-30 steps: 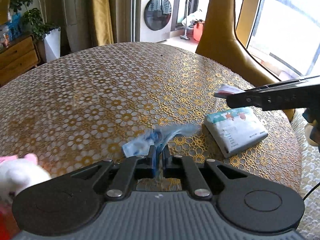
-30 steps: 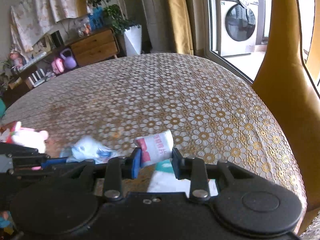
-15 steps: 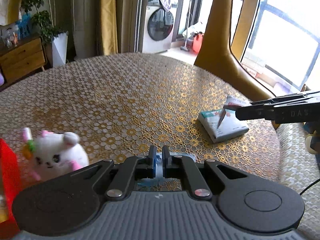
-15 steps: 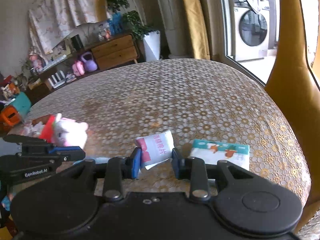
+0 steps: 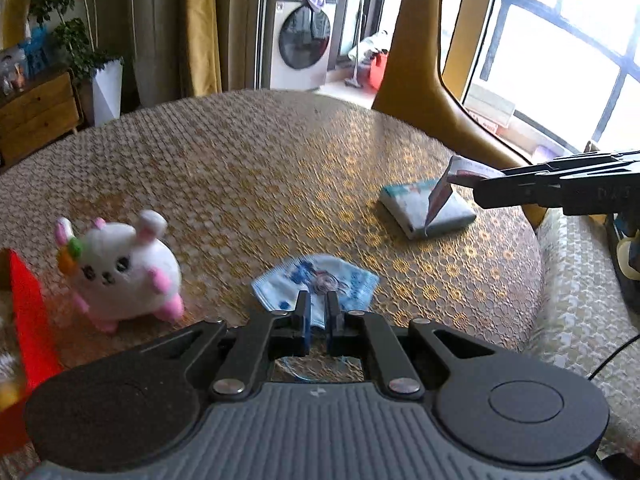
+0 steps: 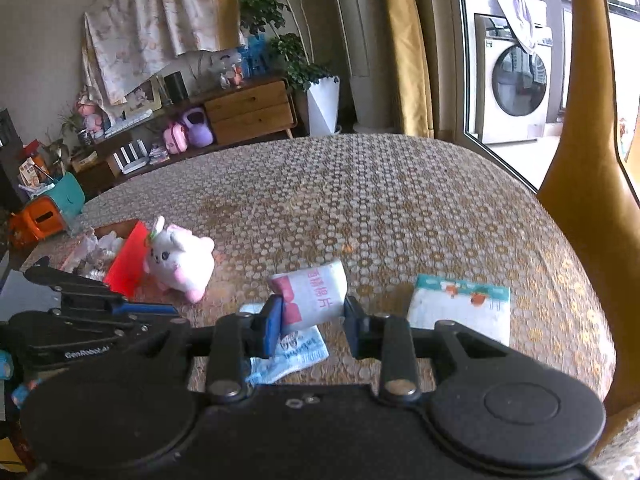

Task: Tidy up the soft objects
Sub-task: 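Lift the mask and sachet with both tools, adjusting the left tool's grip on the mask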

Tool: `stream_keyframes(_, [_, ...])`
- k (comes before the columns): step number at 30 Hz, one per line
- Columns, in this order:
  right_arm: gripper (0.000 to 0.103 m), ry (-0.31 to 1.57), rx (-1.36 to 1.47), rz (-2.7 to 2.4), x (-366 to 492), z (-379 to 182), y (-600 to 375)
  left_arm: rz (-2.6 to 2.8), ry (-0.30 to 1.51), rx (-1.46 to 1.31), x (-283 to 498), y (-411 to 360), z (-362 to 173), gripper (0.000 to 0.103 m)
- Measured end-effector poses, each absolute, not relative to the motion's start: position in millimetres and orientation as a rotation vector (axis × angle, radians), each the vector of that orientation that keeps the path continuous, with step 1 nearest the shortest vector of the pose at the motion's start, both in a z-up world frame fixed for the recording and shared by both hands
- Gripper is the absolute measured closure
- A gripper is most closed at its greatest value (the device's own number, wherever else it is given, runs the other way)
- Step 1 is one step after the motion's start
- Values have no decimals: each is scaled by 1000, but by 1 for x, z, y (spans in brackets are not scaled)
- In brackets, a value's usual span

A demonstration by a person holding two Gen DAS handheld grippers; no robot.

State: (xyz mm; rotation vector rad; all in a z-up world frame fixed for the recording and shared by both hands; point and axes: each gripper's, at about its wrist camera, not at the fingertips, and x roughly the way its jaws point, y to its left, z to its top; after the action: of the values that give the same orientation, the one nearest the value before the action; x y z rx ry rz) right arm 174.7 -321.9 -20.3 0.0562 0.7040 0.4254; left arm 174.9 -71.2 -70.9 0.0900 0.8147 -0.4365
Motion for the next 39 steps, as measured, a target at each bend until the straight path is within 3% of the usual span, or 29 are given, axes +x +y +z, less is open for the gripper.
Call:
stream_keyframes(5, [72,722,66,421,170,-34,-328,-465,873,80,181,-88,-91,88])
stream_keyframes(8, [72,731,84,423,171,-40,-334,-479,908,74,185,-97,-103,45])
stream_keyframes(9, [72,733,89,423,170,-42,-337,-486,910,70,186,-100,-107,23])
stream_keyframes(10, [72,736,94,423,171,-44,-339,-489,907,73,186,-103,-110,17])
stream_keyframes(20, [72,769,132,411,181,-67,-359,-420,905,221,213,-148,-143,17])
stream_keyframes(33, [72,800,147,403,190,-79,-366,-347,944,221,236,-142,-161,17])
stream_keyframes(38, [72,808,144,400,191,-81,-364,-344,926,220,236,-139,-159,34])
stream_keyframes(39, [72,810,143,400,192,-82,-364,-341,922,217,236,-137,-158,42])
